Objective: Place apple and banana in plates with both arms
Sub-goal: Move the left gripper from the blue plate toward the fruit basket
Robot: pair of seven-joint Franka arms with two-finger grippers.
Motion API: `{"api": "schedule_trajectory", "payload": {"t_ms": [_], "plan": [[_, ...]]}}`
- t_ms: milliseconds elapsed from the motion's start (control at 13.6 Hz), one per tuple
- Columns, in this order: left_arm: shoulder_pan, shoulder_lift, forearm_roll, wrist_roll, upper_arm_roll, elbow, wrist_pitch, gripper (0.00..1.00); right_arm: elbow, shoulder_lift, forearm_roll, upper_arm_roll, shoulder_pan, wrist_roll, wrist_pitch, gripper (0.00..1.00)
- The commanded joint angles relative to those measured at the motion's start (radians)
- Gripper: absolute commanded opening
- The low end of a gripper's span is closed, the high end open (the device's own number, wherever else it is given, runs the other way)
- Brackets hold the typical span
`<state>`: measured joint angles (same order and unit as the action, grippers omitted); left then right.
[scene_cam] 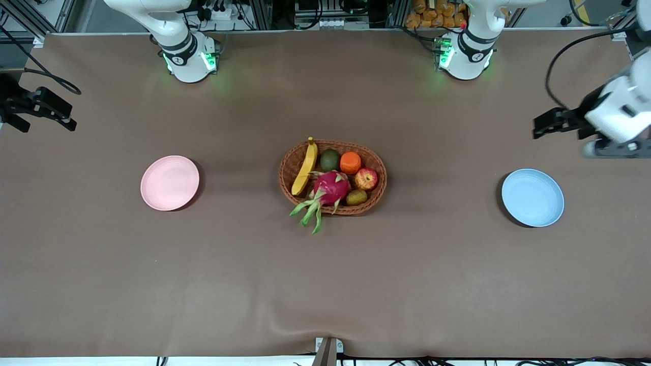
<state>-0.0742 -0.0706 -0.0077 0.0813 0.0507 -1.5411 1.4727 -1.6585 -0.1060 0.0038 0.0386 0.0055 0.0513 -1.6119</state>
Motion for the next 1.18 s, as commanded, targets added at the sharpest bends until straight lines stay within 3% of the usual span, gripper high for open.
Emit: {"api": "schedule_trajectory", "payload": {"t_ms": [0,514,1102], "plan": [[-0.058,-0.038,-0.03,0.037,0.009,0.01,0.011,1.0,0.023,0.016,-0.001,0.004,-0.005,0.009,0.016,1.0],[-0.251,-0.144,-0.031,0.303,0.012,0.002,0.086,1.0,0.023,0.016,-0.001,0.004,-0.007,0.01,0.026,1.0],[-0.358,-0.293,-0.132,0.482,0.015,-0.001,0.263,1.0,0.025,0.019,-0.001,0.004,-0.009,0.012,0.027,1.0]]}}
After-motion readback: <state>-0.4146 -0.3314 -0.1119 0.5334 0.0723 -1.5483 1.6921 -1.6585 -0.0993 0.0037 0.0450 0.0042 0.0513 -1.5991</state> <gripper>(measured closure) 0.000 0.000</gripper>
